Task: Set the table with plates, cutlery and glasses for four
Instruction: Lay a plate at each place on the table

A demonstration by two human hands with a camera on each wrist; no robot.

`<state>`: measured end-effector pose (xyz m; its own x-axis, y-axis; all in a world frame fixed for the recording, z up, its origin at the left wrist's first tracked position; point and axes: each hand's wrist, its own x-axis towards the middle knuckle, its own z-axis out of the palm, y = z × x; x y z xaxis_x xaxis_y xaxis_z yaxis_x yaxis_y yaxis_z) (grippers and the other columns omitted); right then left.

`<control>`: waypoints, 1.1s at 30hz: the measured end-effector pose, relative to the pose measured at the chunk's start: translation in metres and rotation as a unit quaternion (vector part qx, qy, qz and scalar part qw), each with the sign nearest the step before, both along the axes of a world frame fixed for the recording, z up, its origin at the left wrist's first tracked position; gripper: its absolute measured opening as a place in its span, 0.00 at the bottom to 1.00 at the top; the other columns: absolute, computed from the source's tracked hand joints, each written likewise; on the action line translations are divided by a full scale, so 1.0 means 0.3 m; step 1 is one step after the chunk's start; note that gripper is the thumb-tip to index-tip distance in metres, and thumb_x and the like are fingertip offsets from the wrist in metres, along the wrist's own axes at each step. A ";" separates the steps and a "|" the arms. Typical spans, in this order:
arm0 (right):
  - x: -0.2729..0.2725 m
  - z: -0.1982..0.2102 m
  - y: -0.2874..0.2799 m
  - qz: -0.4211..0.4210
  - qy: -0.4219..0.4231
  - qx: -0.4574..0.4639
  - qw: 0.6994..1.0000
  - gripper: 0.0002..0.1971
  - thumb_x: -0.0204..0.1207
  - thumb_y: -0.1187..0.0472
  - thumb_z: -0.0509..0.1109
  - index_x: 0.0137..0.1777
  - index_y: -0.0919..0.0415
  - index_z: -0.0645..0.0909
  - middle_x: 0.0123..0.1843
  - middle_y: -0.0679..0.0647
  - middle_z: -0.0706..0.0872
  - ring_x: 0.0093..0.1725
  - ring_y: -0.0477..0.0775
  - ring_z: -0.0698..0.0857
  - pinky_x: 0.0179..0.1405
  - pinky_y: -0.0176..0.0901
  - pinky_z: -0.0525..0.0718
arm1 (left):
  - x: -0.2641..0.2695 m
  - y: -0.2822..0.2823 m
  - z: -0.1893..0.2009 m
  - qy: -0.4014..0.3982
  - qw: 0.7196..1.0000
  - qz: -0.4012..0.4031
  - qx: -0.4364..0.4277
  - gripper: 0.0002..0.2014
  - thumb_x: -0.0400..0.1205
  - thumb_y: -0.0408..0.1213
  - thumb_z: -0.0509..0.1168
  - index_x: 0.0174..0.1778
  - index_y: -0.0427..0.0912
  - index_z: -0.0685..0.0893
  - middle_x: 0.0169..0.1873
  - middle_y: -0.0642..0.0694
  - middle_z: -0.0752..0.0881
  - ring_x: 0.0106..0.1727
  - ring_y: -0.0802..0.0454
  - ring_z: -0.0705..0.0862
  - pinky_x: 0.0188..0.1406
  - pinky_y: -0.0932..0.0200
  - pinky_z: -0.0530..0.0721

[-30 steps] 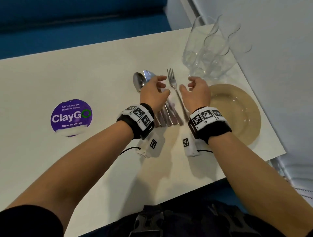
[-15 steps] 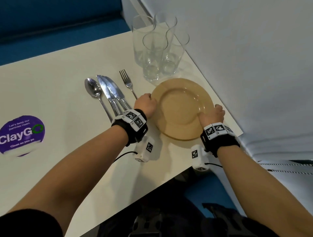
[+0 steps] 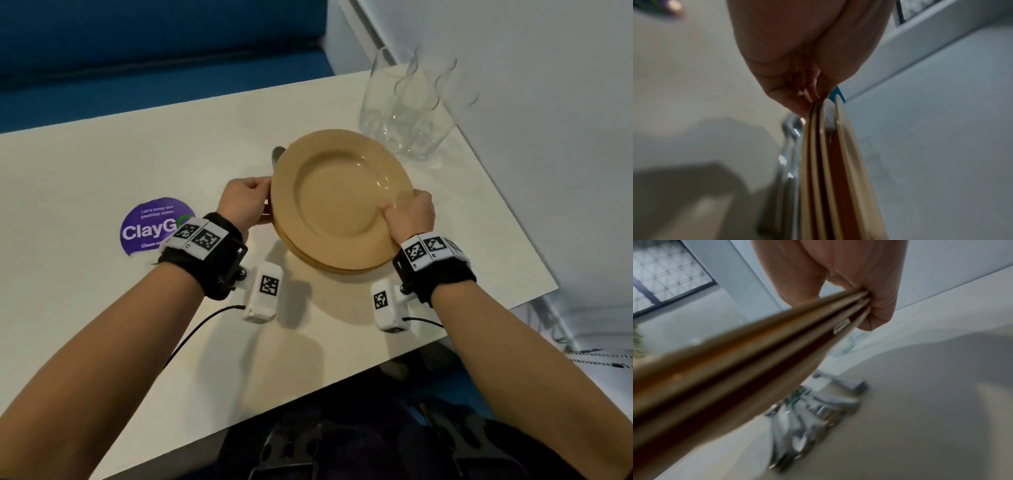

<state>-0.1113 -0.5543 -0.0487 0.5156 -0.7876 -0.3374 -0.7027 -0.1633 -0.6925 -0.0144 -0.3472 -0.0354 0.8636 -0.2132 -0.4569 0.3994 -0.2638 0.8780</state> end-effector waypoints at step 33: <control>0.283 0.000 0.866 0.162 -0.032 0.090 0.982 0.22 0.77 0.56 0.68 0.68 0.62 0.68 0.53 0.53 0.78 0.48 0.54 0.78 0.47 0.44 0.75 | 0.000 0.906 -0.113 0.011 0.969 0.242 -0.044 0.21 0.87 0.43 0.55 0.28 0.42 0.77 0.28 0.44 0.78 0.32 0.49 0.78 0.38 0.55 0.82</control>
